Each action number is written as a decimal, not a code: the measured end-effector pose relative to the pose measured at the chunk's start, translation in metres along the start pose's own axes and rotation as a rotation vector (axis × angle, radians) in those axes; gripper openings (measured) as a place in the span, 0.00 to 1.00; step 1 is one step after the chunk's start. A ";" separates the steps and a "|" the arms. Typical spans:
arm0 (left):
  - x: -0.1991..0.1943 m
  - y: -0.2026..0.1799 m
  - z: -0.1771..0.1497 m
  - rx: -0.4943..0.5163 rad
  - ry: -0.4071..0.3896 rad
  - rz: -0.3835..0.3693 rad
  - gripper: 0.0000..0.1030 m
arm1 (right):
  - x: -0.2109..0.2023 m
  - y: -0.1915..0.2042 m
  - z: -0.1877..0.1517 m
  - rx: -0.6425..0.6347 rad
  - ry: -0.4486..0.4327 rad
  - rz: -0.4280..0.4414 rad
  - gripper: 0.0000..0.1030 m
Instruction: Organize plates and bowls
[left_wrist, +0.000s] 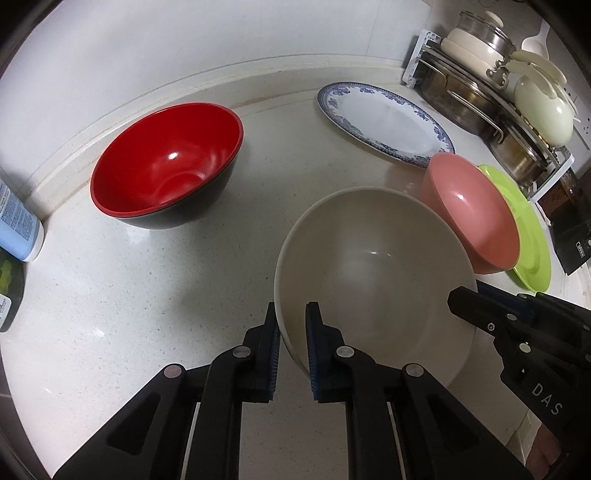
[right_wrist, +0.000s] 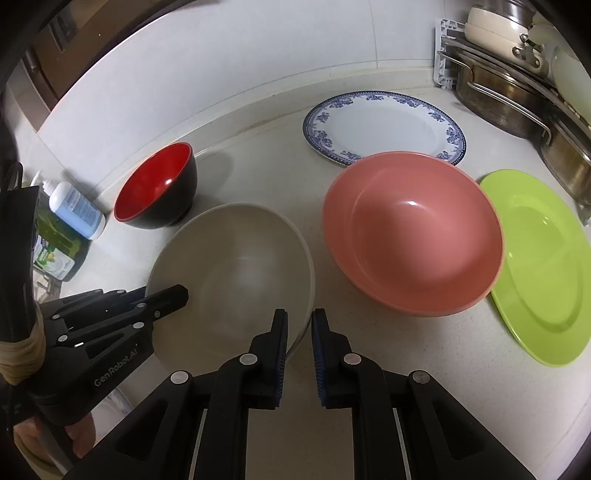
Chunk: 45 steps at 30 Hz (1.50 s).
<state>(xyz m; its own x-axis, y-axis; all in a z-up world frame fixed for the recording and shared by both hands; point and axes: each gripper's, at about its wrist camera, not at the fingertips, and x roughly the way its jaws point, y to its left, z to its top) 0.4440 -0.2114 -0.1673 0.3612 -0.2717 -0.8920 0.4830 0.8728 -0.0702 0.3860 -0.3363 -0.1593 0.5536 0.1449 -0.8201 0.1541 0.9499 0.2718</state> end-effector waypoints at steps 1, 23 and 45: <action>0.000 0.000 0.000 -0.001 0.001 0.001 0.14 | 0.000 0.000 0.000 -0.001 0.001 0.000 0.14; -0.001 0.002 0.001 0.009 -0.020 0.055 0.35 | 0.001 -0.002 0.002 -0.004 0.000 -0.025 0.23; -0.076 -0.031 -0.011 0.018 -0.182 0.079 0.50 | -0.066 -0.015 -0.026 -0.009 -0.117 0.001 0.28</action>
<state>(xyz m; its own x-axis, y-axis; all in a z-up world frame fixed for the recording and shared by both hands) 0.3927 -0.2129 -0.1018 0.5360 -0.2731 -0.7988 0.4613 0.8872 0.0063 0.3258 -0.3531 -0.1225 0.6454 0.1128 -0.7554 0.1467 0.9523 0.2676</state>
